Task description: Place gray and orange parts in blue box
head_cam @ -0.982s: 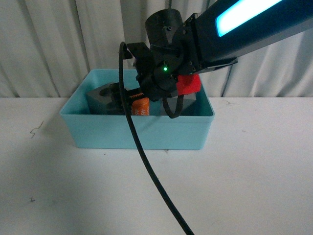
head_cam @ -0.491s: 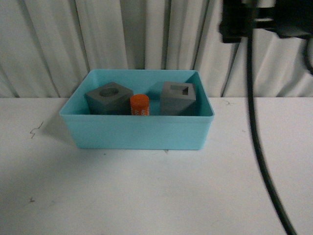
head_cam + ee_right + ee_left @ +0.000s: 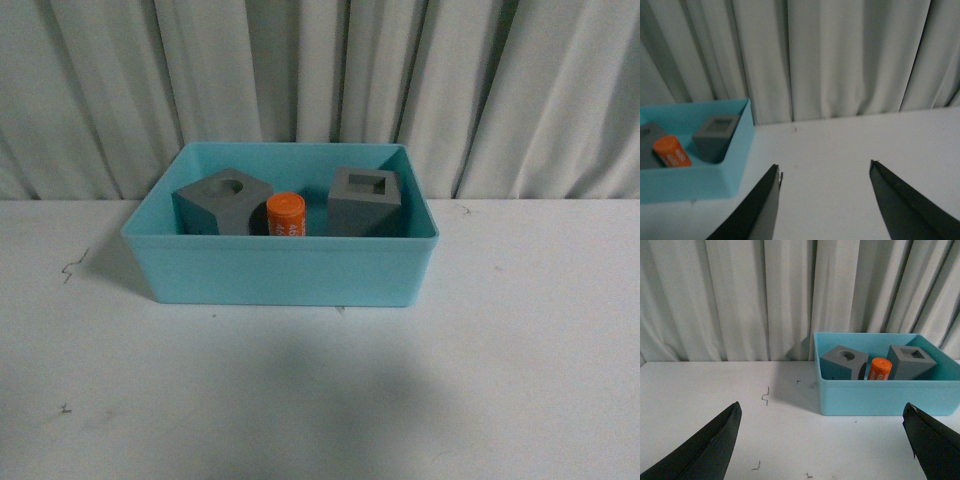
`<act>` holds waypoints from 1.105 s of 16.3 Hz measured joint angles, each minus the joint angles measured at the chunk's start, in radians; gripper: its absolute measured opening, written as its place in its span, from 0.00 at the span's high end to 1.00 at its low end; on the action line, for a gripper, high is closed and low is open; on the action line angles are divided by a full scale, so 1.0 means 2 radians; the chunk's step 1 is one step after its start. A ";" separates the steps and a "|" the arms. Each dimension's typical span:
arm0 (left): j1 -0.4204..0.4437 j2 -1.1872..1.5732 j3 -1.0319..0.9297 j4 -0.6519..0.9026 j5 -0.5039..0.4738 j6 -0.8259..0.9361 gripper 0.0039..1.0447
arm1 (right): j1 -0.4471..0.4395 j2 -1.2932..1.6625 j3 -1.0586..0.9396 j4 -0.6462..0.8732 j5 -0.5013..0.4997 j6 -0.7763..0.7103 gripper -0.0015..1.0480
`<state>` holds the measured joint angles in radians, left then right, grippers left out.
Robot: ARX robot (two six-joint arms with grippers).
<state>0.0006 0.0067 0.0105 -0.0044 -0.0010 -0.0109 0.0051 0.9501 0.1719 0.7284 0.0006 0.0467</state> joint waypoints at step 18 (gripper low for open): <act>0.000 0.000 0.000 0.000 0.000 0.000 0.06 | 0.000 -0.279 -0.080 -0.170 0.000 -0.021 0.98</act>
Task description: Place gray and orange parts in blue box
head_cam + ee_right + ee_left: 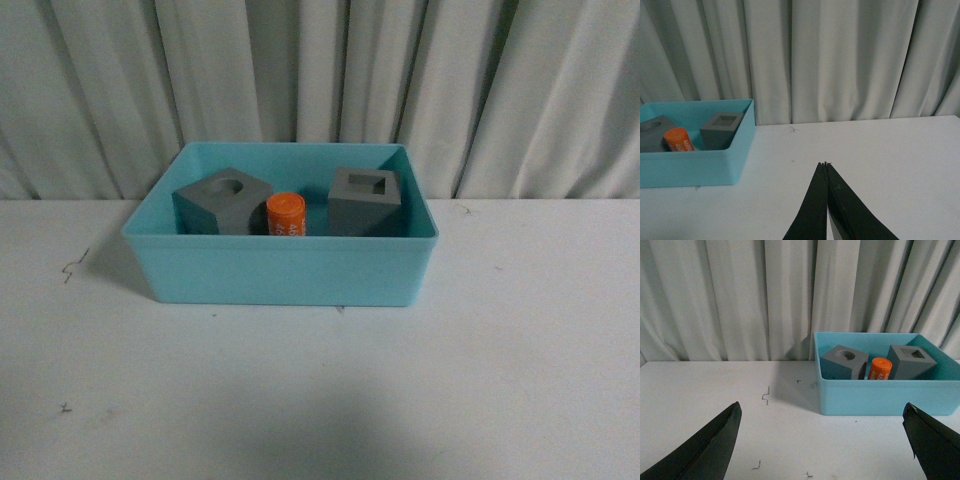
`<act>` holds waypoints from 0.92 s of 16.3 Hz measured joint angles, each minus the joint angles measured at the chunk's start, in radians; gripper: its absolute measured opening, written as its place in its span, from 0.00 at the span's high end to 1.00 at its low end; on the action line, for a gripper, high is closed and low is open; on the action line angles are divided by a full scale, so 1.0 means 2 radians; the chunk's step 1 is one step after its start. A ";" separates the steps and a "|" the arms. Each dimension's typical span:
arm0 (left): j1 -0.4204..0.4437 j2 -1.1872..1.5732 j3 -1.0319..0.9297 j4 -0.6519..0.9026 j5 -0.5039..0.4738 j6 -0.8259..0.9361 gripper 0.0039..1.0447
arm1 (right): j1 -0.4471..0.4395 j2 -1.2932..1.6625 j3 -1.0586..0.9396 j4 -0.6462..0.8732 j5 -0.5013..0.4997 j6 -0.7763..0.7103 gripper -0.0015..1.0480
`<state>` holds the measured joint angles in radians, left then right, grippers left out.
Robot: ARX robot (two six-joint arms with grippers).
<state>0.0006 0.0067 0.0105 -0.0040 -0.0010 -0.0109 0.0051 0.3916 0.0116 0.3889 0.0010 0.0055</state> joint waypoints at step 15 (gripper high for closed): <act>0.000 0.000 0.000 0.000 0.000 0.000 0.06 | 0.000 -0.194 0.000 -0.196 0.000 -0.001 0.98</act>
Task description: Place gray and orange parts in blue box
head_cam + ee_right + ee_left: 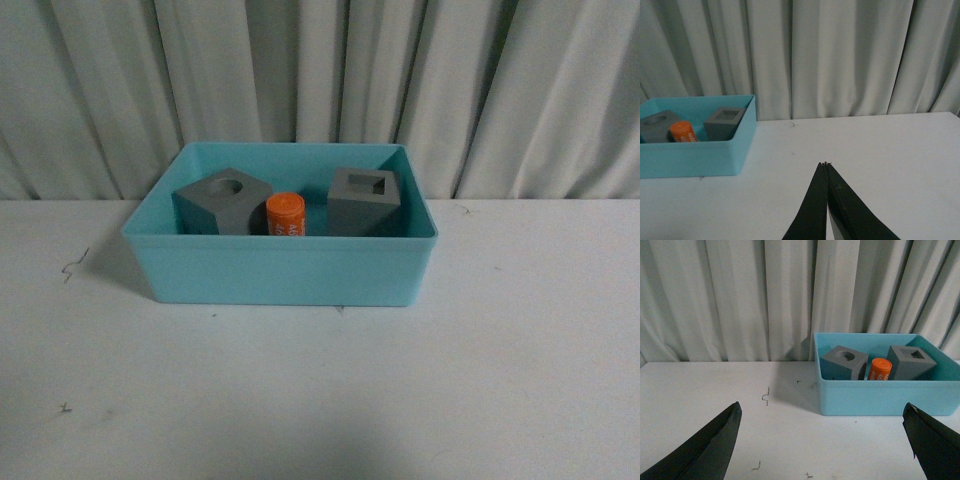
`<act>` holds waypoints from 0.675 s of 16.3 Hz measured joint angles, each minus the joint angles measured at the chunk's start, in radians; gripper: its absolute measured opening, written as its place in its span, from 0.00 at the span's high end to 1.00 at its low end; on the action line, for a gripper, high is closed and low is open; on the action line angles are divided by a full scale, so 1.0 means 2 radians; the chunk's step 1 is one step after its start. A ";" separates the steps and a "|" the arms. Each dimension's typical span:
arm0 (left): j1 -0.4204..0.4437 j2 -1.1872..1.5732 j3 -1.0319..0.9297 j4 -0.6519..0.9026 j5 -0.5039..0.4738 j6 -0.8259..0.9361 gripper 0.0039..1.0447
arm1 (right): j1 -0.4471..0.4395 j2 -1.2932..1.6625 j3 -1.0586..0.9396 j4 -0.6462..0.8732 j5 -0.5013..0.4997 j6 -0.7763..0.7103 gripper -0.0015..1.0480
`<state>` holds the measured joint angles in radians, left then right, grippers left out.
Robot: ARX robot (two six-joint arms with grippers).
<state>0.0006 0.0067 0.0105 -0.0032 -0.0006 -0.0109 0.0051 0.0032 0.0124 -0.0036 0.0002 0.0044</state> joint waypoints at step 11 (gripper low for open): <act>0.000 0.000 0.000 0.000 0.000 0.000 0.06 | 0.000 0.000 0.000 0.000 0.000 -0.001 0.18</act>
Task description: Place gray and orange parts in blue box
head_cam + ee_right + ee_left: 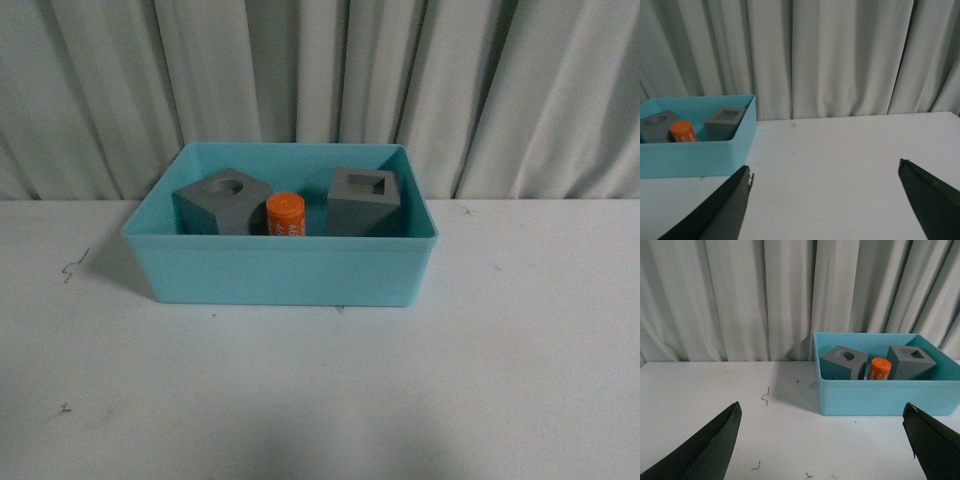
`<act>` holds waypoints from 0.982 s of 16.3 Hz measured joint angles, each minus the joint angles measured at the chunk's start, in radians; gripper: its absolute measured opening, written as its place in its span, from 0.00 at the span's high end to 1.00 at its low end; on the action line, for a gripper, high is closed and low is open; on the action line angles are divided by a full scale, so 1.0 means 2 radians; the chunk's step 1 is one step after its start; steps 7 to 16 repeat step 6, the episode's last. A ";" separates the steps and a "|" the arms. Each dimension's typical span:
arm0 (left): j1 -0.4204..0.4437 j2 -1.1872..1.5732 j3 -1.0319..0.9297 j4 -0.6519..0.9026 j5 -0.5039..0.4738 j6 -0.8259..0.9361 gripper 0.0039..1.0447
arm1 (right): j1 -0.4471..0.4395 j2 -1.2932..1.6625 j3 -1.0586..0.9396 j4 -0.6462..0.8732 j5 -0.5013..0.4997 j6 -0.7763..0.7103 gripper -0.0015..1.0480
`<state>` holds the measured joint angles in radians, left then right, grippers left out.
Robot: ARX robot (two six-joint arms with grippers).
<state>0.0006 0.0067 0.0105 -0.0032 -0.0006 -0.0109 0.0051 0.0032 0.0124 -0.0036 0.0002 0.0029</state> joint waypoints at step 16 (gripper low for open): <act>0.000 0.000 0.000 0.000 0.000 0.000 0.06 | 0.000 0.000 0.000 0.000 0.000 0.000 0.06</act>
